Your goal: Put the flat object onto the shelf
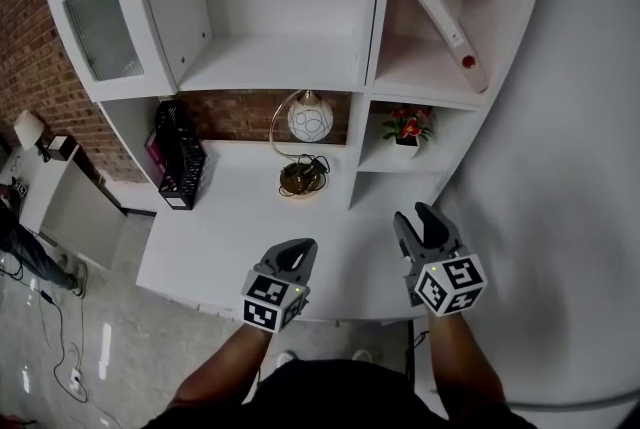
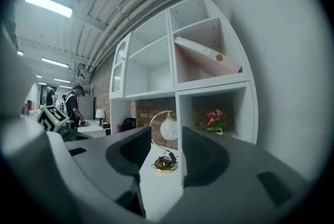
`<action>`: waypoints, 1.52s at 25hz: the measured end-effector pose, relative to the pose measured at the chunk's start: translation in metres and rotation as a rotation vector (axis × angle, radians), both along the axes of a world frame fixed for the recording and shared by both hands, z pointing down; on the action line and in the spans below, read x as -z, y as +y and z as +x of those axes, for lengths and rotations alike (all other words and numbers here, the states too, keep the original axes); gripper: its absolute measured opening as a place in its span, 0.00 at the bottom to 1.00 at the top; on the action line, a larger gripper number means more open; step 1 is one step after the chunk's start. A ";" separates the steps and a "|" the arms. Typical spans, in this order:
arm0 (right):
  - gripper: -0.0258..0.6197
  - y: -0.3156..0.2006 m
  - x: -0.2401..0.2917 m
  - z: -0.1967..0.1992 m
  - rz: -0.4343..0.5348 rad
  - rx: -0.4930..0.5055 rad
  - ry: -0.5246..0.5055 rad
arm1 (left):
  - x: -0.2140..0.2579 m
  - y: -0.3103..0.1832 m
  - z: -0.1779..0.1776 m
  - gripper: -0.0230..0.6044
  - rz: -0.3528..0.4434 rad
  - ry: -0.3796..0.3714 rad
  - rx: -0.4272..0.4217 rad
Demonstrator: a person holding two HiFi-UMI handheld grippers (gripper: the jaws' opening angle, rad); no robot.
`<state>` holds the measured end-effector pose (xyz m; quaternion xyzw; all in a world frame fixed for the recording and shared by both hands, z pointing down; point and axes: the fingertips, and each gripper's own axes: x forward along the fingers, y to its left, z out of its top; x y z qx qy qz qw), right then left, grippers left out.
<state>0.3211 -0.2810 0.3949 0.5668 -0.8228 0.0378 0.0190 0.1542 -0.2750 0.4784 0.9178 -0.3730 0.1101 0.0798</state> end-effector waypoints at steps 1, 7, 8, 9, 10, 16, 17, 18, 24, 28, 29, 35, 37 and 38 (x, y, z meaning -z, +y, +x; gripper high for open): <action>0.33 0.003 -0.008 0.000 -0.014 0.000 -0.015 | 0.001 0.001 0.000 0.05 0.001 0.003 0.000; 0.31 0.019 -0.050 -0.004 -0.091 0.007 -0.046 | 0.008 0.006 -0.002 0.04 0.011 0.027 0.007; 0.31 0.021 -0.056 -0.005 -0.103 0.010 -0.045 | 0.008 0.006 -0.003 0.05 0.013 0.030 0.008; 0.30 0.023 -0.062 -0.005 -0.116 0.011 -0.047 | 0.007 0.007 -0.004 0.05 0.012 0.031 0.009; 0.30 0.024 -0.067 -0.006 -0.130 0.012 -0.053 | 0.006 0.008 -0.006 0.05 0.010 0.032 0.012; 0.24 0.030 -0.085 -0.008 -0.165 0.014 -0.080 | 0.000 0.010 -0.013 0.04 -0.002 0.025 0.029; 0.22 0.030 -0.086 -0.008 -0.165 0.014 -0.080 | 0.000 0.009 -0.014 0.04 -0.001 0.025 0.031; 0.20 0.030 -0.087 -0.008 -0.164 0.014 -0.079 | 0.001 0.009 -0.015 0.05 0.001 0.025 0.034; 0.11 0.034 -0.088 -0.011 -0.173 0.032 -0.074 | 0.006 0.007 -0.018 0.04 0.009 0.028 0.048; 0.05 0.036 -0.093 -0.014 -0.185 0.047 -0.082 | 0.010 0.010 -0.017 0.04 0.018 0.031 0.039; 0.05 0.037 -0.093 -0.016 -0.187 0.050 -0.085 | 0.010 0.011 -0.017 0.04 0.019 0.031 0.038; 0.05 0.037 -0.093 -0.020 -0.191 0.068 -0.096 | 0.010 0.011 -0.021 0.04 0.019 0.030 0.042; 0.04 0.037 -0.096 -0.020 -0.200 0.066 -0.094 | 0.010 0.011 -0.022 0.04 0.019 0.030 0.044; 0.04 0.037 -0.097 -0.019 -0.204 0.064 -0.092 | 0.010 0.011 -0.022 0.04 0.019 0.031 0.045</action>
